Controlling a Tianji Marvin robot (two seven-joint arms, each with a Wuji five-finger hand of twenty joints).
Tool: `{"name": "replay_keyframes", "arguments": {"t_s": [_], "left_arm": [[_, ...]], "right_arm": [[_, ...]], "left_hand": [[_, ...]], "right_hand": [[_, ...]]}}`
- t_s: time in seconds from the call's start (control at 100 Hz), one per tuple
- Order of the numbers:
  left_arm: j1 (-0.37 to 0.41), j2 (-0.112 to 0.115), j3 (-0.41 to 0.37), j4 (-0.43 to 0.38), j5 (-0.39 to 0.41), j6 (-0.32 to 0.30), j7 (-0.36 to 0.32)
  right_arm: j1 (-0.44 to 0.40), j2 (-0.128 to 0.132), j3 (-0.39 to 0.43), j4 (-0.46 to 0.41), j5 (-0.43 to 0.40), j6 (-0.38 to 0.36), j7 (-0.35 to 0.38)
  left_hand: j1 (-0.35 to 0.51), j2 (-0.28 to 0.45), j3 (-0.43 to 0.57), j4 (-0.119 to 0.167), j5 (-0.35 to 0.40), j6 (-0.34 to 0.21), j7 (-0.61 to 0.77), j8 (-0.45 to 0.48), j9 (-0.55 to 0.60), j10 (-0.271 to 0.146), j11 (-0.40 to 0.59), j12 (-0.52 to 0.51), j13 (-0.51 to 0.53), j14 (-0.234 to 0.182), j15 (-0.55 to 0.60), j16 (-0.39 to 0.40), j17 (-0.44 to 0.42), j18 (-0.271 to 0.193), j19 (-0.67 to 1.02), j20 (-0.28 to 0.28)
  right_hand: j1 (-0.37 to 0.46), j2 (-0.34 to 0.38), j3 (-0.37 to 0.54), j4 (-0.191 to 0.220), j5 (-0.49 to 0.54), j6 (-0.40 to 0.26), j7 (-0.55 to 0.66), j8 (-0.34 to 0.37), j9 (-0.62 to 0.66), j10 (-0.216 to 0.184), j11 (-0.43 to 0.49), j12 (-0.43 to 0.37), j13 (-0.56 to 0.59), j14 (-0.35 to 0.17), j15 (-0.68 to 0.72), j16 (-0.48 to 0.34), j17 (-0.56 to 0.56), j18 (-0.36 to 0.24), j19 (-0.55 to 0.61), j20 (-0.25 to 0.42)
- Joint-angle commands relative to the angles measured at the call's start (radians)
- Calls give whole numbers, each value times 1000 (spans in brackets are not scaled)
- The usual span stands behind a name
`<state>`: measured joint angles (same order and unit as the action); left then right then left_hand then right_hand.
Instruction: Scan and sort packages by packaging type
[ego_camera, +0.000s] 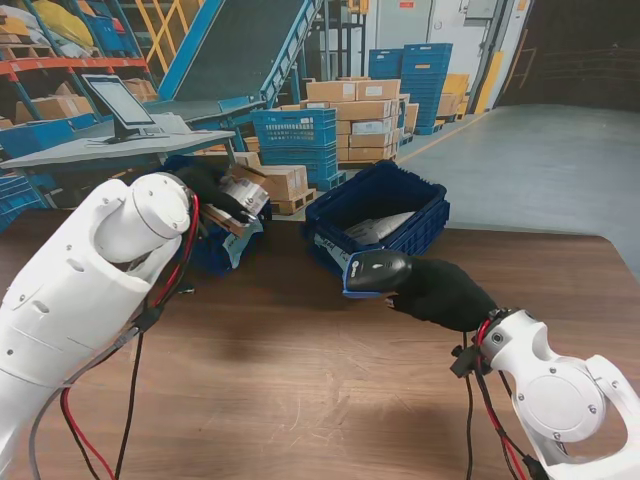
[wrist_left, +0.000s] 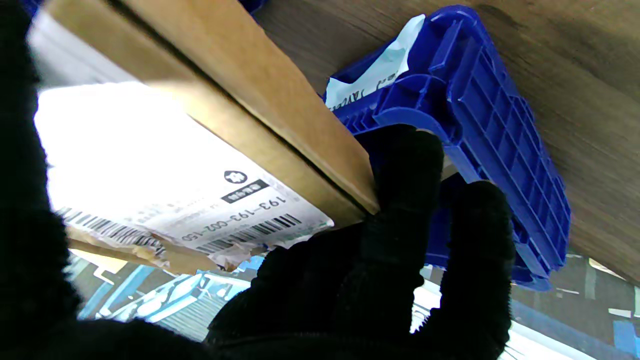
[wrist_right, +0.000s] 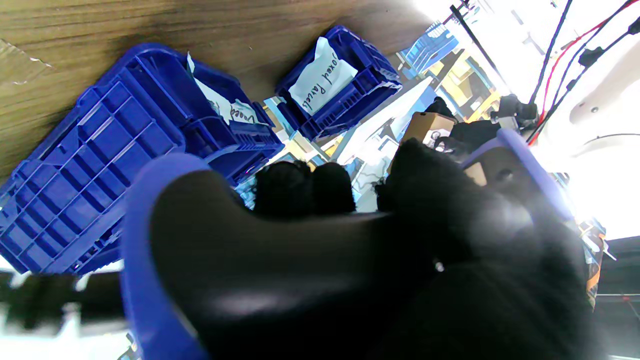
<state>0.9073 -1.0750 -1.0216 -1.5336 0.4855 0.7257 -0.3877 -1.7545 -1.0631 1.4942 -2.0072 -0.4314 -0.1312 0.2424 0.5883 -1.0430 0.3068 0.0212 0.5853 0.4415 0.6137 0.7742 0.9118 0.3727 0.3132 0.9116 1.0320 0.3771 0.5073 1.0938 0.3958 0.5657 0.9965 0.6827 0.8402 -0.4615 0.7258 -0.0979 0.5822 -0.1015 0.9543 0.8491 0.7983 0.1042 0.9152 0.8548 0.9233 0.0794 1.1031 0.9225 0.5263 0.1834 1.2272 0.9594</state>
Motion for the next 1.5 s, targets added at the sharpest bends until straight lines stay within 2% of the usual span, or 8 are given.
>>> {"name": "replay_keyframes", "arguments": {"t_s": [0.0,0.28,0.48,0.78,1.04,1.12,1.19,1.49], "left_arm": [[2,10,-17,-17,0,4,-22],[23,40,-100,-60,72,2,-96],[16,44,-147,-55,107,12,-100],[8,-16,-215,51,79,-93,126],[-81,-24,-188,190,84,-133,151],[-116,-22,-151,224,103,-79,140],[-134,-25,-130,256,115,-69,149],[-187,-4,-29,320,273,-120,92]], "right_arm": [[10,-4,-8,-5,-5,2,13],[35,-3,-32,2,-14,2,11],[45,-4,-42,4,-19,3,8],[74,-2,-64,11,-29,13,16],[115,-3,-89,29,-31,44,19],[136,-3,-103,48,-26,47,21],[155,-2,-115,65,-20,48,25],[199,-2,-142,107,-8,40,32]], "left_hand": [[438,141,748,86,155,-332,432,42,134,-194,204,83,44,-24,15,16,-19,54,47,13],[441,145,741,86,153,-333,429,44,130,-192,203,85,40,-22,15,20,-24,54,47,16],[443,148,739,87,154,-333,428,45,130,-192,203,85,37,-21,15,21,-26,53,48,17],[442,150,732,82,155,-347,429,52,131,-199,201,82,35,-24,11,15,-28,48,45,18],[443,155,728,75,155,-350,427,50,130,-198,199,80,32,-21,13,12,-30,44,43,19],[452,155,723,71,157,-343,425,47,130,-186,196,78,29,-5,15,14,-41,55,40,20],[455,159,718,72,158,-339,422,45,127,-183,196,79,26,0,17,15,-47,62,42,25],[452,169,700,69,151,-344,416,46,116,-180,197,82,13,4,29,22,-62,64,46,40]], "right_hand": [[109,83,82,-10,61,-63,29,16,18,32,-12,8,1,10,1,2,0,-3,6,6],[108,83,82,-10,61,-64,29,17,18,32,-12,8,1,8,1,2,1,-2,6,6],[108,83,82,-10,61,-64,29,17,18,32,-12,7,1,8,1,1,1,-3,6,6],[108,84,82,-10,60,-65,28,16,18,31,-12,7,1,6,0,1,1,-3,6,5],[107,84,82,-10,60,-65,28,16,17,31,-12,8,0,5,0,1,0,-4,4,5],[107,84,82,-10,60,-64,28,17,17,32,-12,8,1,8,1,2,1,-4,4,5],[108,83,82,-10,61,-64,29,17,18,31,-12,8,0,8,0,2,0,-5,4,5],[107,84,82,-10,60,-65,29,17,17,33,-11,7,1,8,1,2,0,-6,4,5]]}}
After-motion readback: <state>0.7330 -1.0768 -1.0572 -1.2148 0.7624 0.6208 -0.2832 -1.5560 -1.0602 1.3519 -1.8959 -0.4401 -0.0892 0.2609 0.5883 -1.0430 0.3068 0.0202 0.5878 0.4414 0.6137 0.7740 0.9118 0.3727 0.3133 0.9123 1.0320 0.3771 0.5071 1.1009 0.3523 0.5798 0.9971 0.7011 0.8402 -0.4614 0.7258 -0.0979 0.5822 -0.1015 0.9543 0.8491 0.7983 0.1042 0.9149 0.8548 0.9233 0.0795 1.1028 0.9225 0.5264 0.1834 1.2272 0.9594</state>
